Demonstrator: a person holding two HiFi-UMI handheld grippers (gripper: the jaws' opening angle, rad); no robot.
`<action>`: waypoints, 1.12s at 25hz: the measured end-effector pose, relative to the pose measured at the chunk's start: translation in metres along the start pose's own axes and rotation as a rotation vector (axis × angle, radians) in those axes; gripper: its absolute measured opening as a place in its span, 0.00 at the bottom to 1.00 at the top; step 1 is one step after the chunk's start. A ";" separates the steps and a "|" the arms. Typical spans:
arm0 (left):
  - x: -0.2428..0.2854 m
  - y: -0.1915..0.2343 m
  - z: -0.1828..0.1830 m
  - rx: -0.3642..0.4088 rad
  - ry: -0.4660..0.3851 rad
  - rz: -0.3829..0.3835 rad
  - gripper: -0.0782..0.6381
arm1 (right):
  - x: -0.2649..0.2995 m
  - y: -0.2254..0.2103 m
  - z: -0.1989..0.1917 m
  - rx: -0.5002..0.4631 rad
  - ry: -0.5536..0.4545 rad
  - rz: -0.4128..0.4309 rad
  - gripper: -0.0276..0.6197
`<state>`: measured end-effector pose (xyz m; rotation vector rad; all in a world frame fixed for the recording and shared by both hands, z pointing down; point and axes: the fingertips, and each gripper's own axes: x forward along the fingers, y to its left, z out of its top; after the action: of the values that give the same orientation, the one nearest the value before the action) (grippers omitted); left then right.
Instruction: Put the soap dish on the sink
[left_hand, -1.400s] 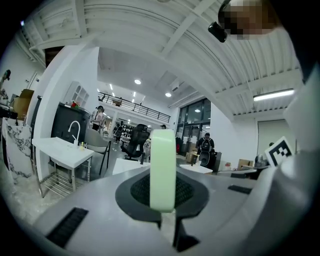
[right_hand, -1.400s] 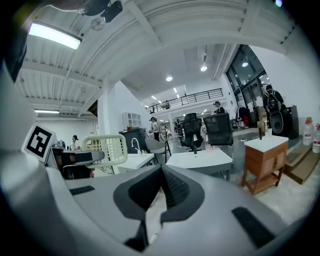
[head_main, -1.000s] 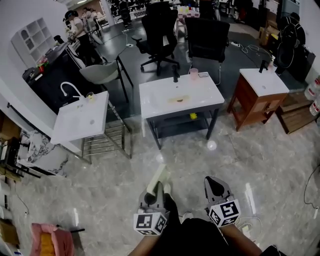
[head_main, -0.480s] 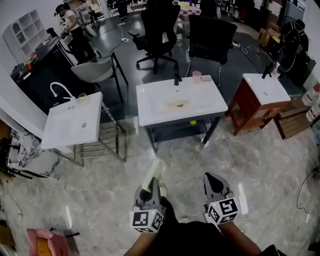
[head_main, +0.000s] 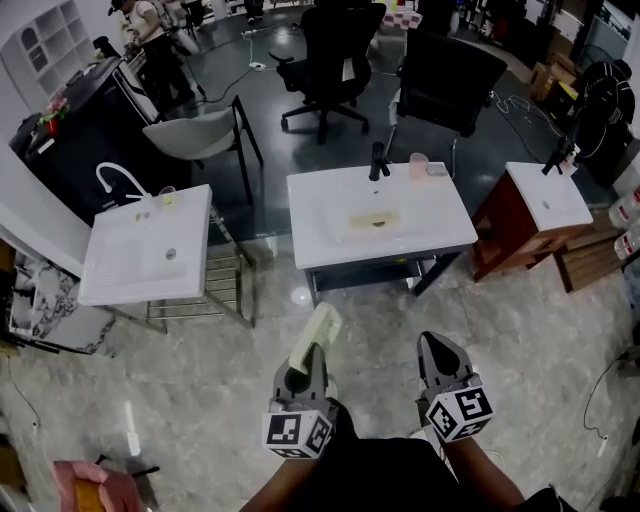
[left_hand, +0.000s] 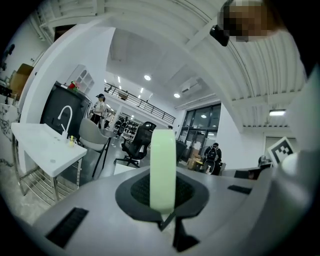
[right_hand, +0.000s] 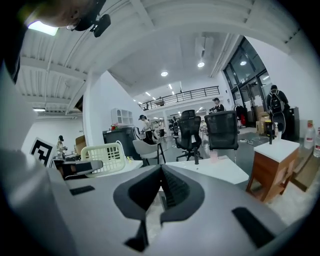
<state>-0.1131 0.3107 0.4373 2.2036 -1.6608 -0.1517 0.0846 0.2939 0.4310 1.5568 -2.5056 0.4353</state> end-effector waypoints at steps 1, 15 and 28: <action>0.006 0.007 0.004 -0.005 0.004 -0.003 0.14 | 0.011 0.003 0.005 -0.011 -0.001 -0.004 0.04; 0.083 0.106 0.052 -0.003 -0.011 -0.069 0.14 | 0.135 0.032 0.020 -0.125 0.054 -0.041 0.04; 0.100 0.126 0.029 -0.034 0.037 -0.051 0.14 | 0.164 0.025 0.015 -0.086 0.065 -0.032 0.04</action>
<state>-0.2058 0.1803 0.4689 2.2113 -1.5721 -0.1504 -0.0105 0.1604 0.4600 1.5239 -2.4144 0.3631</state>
